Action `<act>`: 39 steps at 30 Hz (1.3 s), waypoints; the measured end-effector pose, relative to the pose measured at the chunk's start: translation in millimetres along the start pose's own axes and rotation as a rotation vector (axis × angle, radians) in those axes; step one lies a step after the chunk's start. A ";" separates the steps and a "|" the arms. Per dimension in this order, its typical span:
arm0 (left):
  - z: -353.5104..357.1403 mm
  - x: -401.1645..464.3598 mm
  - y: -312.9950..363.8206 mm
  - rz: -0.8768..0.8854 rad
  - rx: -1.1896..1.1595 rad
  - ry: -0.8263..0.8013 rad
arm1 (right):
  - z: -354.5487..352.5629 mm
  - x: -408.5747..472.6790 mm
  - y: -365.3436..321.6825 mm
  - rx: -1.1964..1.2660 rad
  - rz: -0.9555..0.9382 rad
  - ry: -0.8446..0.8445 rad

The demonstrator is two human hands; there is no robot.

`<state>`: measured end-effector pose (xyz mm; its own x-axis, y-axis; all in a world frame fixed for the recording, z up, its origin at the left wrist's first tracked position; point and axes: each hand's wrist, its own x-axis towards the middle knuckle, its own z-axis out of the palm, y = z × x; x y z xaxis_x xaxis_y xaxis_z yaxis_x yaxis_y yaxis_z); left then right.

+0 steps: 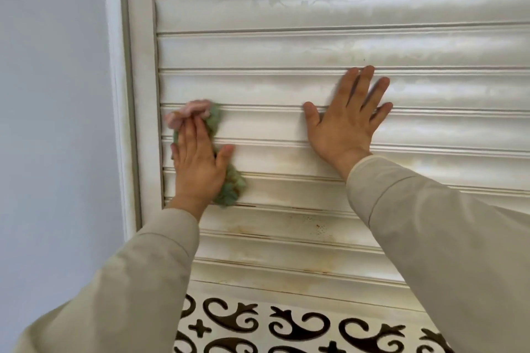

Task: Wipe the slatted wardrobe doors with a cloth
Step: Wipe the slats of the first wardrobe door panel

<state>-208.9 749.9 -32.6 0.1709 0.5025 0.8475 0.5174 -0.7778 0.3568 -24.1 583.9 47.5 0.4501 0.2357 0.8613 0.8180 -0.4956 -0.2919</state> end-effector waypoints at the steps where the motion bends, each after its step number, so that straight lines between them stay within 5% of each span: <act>1: 0.6 -1.1 0.9 -0.056 -0.027 0.010 | -3.6 -1.0 2.4 0.012 -0.016 -0.024; 6: 20.9 -25.9 55.7 -0.062 -0.027 -0.051 | -25.4 -2.6 20.7 -0.019 -0.133 -0.123; 12: 66.1 -89.1 189.4 0.582 0.208 -0.470 | -48.0 1.3 34.5 -0.020 -0.233 -0.266; 15: 70.1 -81.5 186.6 0.667 0.246 -0.416 | -58.8 4.2 57.7 -0.067 -0.370 -0.274; 18: 69.7 -79.6 162.3 0.564 0.245 -0.356 | -68.9 6.6 97.3 -0.139 -0.377 -0.150; 23: 56.9 -80.5 113.1 -0.010 0.127 -0.167 | -78.7 8.0 156.5 -0.172 -0.256 -0.109; 28: 52.0 -75.1 157.7 -0.308 0.070 -0.151 | -77.2 16.7 173.8 -0.142 -0.290 -0.242; 39: 109.8 -118.6 298.2 0.288 0.210 -0.427 | -86.1 25.2 175.5 -0.024 -0.353 -0.445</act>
<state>17.2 499.8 -69.9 0.6320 0.4234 0.6490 0.5483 -0.8362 0.0116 100.1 430.8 53.8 0.2626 0.7176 0.6451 0.9403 -0.3402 -0.0044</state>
